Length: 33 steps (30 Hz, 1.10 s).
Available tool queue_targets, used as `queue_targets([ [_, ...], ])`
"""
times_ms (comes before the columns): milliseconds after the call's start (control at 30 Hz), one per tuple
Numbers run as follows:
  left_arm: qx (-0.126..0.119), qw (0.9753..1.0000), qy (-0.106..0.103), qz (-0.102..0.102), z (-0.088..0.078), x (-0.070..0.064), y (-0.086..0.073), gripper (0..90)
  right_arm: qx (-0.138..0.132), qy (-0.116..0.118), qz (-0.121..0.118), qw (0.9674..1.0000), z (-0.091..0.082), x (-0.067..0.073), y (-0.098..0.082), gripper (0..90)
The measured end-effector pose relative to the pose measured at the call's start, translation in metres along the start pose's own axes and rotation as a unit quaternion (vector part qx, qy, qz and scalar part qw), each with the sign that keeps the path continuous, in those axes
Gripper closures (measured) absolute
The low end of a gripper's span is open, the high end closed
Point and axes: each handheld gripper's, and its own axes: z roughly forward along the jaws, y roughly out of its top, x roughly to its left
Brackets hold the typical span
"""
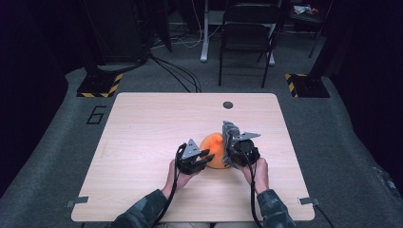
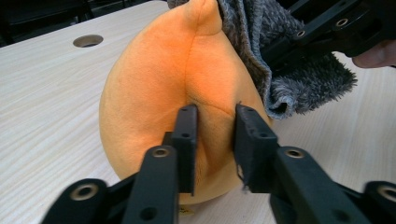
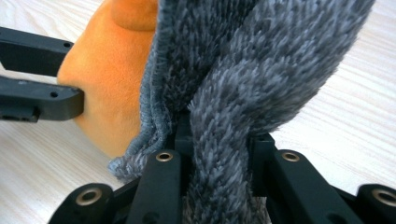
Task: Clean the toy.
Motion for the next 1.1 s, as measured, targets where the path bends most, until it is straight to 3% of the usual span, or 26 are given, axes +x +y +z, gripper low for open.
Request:
queue_targets([
  [133,-0.014,0.9998,-0.005,-0.016,-0.004,0.007,0.002,54.5,-0.001,-0.001,0.004,1.0000,0.003,-0.003,-0.002,72.5],
  [267,-0.012,0.9994,0.020,-0.026,-0.011,0.012,0.004,42.4,0.003,-0.001,0.008,1.0000,0.004,-0.005,-0.004,72.6],
  [367,-0.002,0.9986,0.036,-0.039,-0.014,0.020,0.002,38.8,0.003,0.001,0.014,0.9999,0.004,-0.007,-0.004,72.5],
  [467,0.007,0.9976,0.037,-0.059,-0.013,0.026,-0.002,38.6,0.003,0.000,0.012,0.9999,0.005,-0.009,-0.004,72.5],
  [600,0.031,0.9976,0.026,-0.057,-0.008,0.026,-0.007,48.3,0.006,-0.003,0.013,0.9999,0.004,-0.010,-0.005,72.5],
  [667,0.031,0.9975,0.016,-0.061,-0.006,0.025,-0.008,60.7,0.008,-0.004,0.009,0.9999,0.005,-0.011,-0.005,72.4],
  [767,0.017,0.9980,0.021,-0.057,-0.004,0.023,-0.008,75.9,0.009,-0.007,0.013,0.9998,0.004,-0.012,-0.005,72.4],
  [1000,-0.006,0.9992,0.035,-0.016,-0.010,0.016,0.004,81.8,-0.002,-0.015,0.018,0.9997,-0.019,-0.015,0.008,73.1],
  [1100,-0.011,0.9992,0.037,0.013,-0.015,0.011,0.014,82.0,-0.019,0.001,0.011,0.9998,-0.036,-0.011,0.018,73.0],
])
